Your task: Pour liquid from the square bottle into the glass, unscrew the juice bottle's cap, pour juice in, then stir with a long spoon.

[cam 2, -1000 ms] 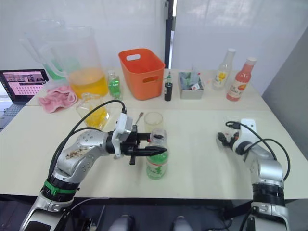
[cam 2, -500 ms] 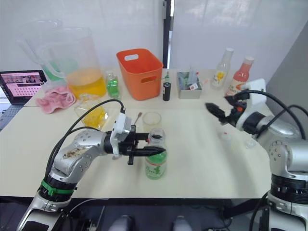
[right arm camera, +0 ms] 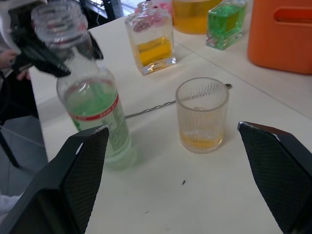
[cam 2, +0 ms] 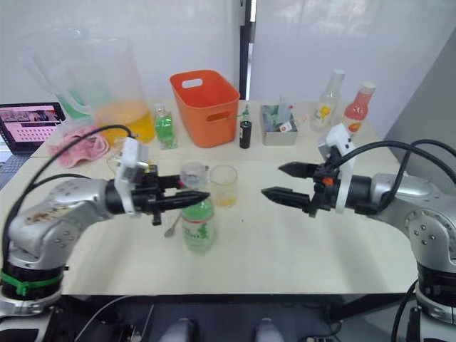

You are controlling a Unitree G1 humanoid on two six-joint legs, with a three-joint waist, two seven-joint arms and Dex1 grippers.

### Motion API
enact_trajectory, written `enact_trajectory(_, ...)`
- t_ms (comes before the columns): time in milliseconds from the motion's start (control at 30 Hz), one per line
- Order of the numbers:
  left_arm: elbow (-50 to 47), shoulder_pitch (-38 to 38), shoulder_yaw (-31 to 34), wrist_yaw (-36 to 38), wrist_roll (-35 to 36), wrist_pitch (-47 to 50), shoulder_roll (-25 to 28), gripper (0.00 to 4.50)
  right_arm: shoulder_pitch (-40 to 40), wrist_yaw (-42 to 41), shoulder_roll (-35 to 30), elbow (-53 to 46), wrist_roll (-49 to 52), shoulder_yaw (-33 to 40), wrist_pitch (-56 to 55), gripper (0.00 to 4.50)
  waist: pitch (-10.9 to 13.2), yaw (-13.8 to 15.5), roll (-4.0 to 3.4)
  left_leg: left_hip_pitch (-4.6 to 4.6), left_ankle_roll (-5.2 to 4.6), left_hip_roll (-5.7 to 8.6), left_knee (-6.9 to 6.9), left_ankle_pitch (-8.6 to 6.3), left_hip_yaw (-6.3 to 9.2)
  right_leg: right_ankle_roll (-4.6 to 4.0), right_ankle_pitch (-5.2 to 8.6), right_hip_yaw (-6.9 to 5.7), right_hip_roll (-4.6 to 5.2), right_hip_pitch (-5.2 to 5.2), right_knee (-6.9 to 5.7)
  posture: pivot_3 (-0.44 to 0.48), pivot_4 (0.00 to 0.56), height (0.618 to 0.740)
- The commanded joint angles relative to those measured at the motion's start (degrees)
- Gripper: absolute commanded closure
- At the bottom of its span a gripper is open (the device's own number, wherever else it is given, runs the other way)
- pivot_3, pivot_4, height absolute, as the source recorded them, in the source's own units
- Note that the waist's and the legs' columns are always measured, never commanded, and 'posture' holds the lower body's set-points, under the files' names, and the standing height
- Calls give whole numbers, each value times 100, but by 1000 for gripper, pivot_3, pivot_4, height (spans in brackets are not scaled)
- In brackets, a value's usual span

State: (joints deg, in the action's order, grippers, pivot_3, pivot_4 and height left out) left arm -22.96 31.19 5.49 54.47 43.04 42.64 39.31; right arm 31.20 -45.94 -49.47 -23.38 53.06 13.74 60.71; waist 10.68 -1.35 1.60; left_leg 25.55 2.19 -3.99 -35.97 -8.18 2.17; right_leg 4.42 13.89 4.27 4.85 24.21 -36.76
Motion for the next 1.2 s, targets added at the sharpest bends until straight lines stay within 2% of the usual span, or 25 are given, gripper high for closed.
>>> enact_trajectory(33, 289, 184, 590, 247, -34, -187, 626, 3171, 118, -48, -17, -125, 51, -58, -146, 36, 5, 3, 9, 0, 0, 0, 0, 0, 0, -1, 0, -1, 0, 2, -1, 0, 150, 703)
enact_trajectory(133, 576, 277, 567, 250, -294, -395, 885, 3171, 104, -63, -5, -93, 22, -115, -217, 36, 5, 6, 9, -1, 0, -1, 2, 0, 0, -31, 15, -2, 0, 6, -3, 0, 150, 703)
enact_trajectory(233, 1032, 585, 407, 188, -678, -671, 910, 3171, 78, -6, 51, -144, 45, -139, -253, 36, 7, 72, 13, 1, 1, -1, 1, 0, -1, -32, 16, -2, 0, 2, 2, 0, 150, 703)
enact_trajectory(300, 1120, 639, 378, 218, -751, -736, 896, 3171, 73, 3, 57, -150, 49, -144, -265, 36, 7, 90, 13, 6, 1, 0, 0, 0, 0, -29, 15, -3, 0, 2, 5, 0, 150, 703)
enact_trajectory(433, 1906, 1107, -99, 130, -1682, -1680, 693, 3171, -115, 231, 162, -358, 56, -41, -318, 36, 7, 107, 13, 10, 1, -1, 2, 0, 1, 0, -3, -7, 0, 6, 5, 0, 150, 703)
enact_trajectory(567, 2396, 1389, -347, 183, -2080, -2117, 528, 3171, -219, 349, 202, -508, 143, 60, -298, 36, 7, 92, 14, 13, 1, 0, 4, 0, 1, 1, -4, -6, 0, 9, 4, 0, 150, 703)
enact_trajectory(700, 3302, 1862, -609, 200, -2569, -3014, 113, 3171, -416, 624, 226, -710, 114, 165, -281, 36, 7, 90, 14, 16, 0, 0, 4, 0, 1, 1, -5, -6, 0, 10, 2, 0, 150, 703)
enact_trajectory(800, 4431, 2455, -810, 52, -2995, -3817, -391, 3171, -585, 894, 294, -908, 123, 229, -247, 36, 7, 123, 14, 19, 0, 1, 1, 0, 1, 2, -6, -7, 0, 9, 3, 0, 150, 703)
enact_trajectory(933, 5499, 3055, -753, -148, -3225, -4703, -942, 3171, -767, 1192, 320, -1149, 138, 340, -234, 36, 8, 143, 15, 33, 0, 1, -6, 0, 3, 9, -10, -7, 0, 14, 7, 0, 150, 703)
enact_trajectory(1200, 7096, 3807, -868, -580, -3883, -6042, -1336, 3171, -1236, 1697, 300, -1521, 649, 727, -105, 36, 8, 77, 16, 40, 0, 2, -2, 0, 6, -9, -23, -8, 0, 20, 5, 0, 150, 703)
